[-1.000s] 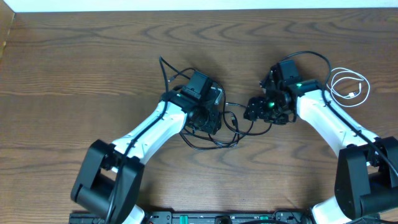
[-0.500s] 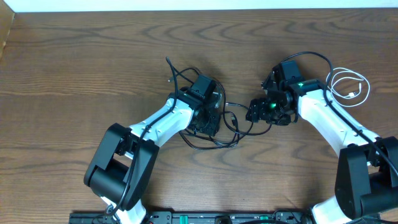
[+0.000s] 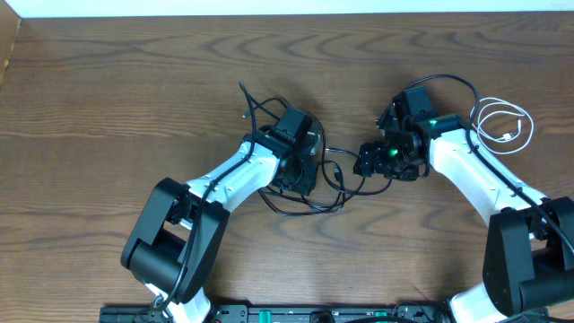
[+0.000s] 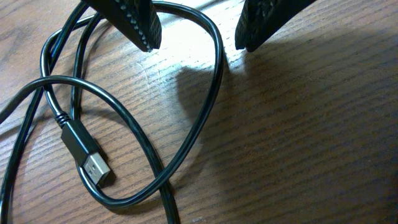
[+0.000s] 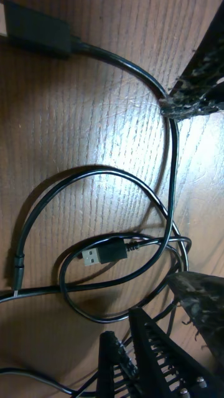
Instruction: Untangle cables
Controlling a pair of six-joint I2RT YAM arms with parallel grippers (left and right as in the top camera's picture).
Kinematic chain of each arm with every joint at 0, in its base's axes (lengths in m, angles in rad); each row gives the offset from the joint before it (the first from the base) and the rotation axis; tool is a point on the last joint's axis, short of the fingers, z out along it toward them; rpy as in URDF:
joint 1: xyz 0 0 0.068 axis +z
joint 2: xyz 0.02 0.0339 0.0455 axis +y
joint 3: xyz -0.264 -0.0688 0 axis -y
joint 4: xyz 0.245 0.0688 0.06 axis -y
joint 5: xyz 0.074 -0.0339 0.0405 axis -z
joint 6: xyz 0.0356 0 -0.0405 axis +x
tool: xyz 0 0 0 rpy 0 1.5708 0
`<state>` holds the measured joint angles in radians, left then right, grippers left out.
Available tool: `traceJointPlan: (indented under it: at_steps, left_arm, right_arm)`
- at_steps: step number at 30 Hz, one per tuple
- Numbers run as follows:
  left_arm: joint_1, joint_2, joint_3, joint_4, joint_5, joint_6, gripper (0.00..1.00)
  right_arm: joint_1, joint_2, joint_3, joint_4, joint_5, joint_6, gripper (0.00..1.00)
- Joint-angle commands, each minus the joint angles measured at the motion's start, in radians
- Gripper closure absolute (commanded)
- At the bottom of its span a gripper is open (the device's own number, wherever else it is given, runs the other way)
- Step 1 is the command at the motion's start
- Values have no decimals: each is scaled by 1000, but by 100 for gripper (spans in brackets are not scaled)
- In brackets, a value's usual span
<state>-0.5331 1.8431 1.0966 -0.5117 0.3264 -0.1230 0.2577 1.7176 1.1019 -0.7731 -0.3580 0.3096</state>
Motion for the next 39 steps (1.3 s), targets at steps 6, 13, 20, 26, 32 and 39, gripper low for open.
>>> traceJointPlan:
  at_steps: [6,13,20,26,32,39]
  left_arm:
    - [-3,28,5,9,-33,-22,57]
    - [-3,28,2,9,-41,-30,63]
    - [-3,28,1,14,-51,-44,74]
    - [-3,28,0,28,-97,-90,74]
    - [-3,28,0,28,-97,-93,78]
    - [-3,28,0,28,-96,-93,87]
  right_arm:
    - [6,2,-5,1,8,-11,25]
    - [6,2,-5,2,8,-11,24]
    - [6,2,-5,2,8,-11,23]
    - [6,2,-5,3,8,-11,22]
    - [6,2,-5,3,8,-11,22]
    - [6,2,-5,6,8,-11,21]
